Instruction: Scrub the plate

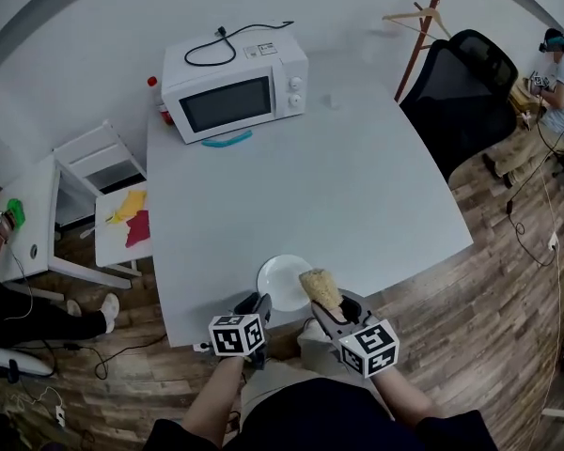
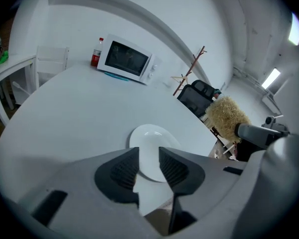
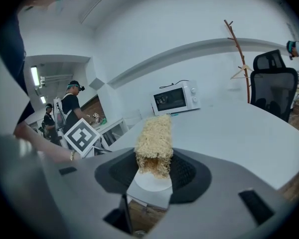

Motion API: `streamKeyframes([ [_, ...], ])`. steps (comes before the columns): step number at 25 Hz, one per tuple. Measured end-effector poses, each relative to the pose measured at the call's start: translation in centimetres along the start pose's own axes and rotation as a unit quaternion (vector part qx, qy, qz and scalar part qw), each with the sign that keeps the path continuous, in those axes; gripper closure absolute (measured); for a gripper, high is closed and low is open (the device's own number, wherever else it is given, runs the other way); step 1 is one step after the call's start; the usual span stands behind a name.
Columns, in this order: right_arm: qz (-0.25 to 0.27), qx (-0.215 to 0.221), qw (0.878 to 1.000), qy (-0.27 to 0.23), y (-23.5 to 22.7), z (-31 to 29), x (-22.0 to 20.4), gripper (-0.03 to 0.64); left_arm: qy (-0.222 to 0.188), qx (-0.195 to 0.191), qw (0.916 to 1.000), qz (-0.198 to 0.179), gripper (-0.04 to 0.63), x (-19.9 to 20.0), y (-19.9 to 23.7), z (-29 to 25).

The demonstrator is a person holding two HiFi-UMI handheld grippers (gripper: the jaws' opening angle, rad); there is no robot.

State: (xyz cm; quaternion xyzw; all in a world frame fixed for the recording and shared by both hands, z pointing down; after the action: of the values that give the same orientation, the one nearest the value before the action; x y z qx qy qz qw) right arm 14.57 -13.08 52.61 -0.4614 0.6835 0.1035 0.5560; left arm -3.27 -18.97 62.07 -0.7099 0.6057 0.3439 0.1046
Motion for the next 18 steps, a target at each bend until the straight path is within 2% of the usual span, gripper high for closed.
streamKeyframes([
  [1, 0.001, 0.006, 1.0, 0.004, -0.4, -0.2, 0.0, 0.44, 0.005, 0.002, 1.0, 0.008, 0.454, -0.2, 0.1, -0.5],
  [2, 0.002, 0.013, 1.0, 0.009, -0.7, -0.3, 0.0, 0.44, 0.007, 0.006, 0.9998, 0.015, 0.446, -0.3, 0.2, -0.9],
  [10, 0.014, 0.059, 0.997, 0.041, -3.0, -1.5, 0.0, 0.44, 0.025, 0.042, 0.9975, 0.05, 0.448, -0.4, 0.9, -4.0],
  [13, 0.015, 0.069, 0.996, 0.051, -3.9, -1.6, -0.2, 0.44, 0.029, 0.062, 0.9964, 0.05, 0.449, 0.1, 0.8, -4.7],
  [15, 0.019, 0.075, 0.995, 0.056, -4.3, -1.6, -0.2, 0.44, 0.029, 0.077, 0.9955, 0.047, 0.499, 0.3, 0.8, -4.9],
  [18, 0.024, 0.082, 0.994, 0.06, -5.0, -1.7, -0.2, 0.44, 0.024, 0.085, 0.9948, 0.05, 0.505, 0.5, 0.8, -5.0],
])
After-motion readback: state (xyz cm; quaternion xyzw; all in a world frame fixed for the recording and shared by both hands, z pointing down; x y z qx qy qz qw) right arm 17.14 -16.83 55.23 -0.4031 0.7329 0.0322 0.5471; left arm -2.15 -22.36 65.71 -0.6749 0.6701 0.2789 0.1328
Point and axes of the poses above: the fingertips, and each gripper's own axes: z backward along the fingers, y to its left, x out of its top, the point moved 5 cm from there along z, backward along the fingers, and after that the axes turned 15 degrees about x, right-handed, at the moved point
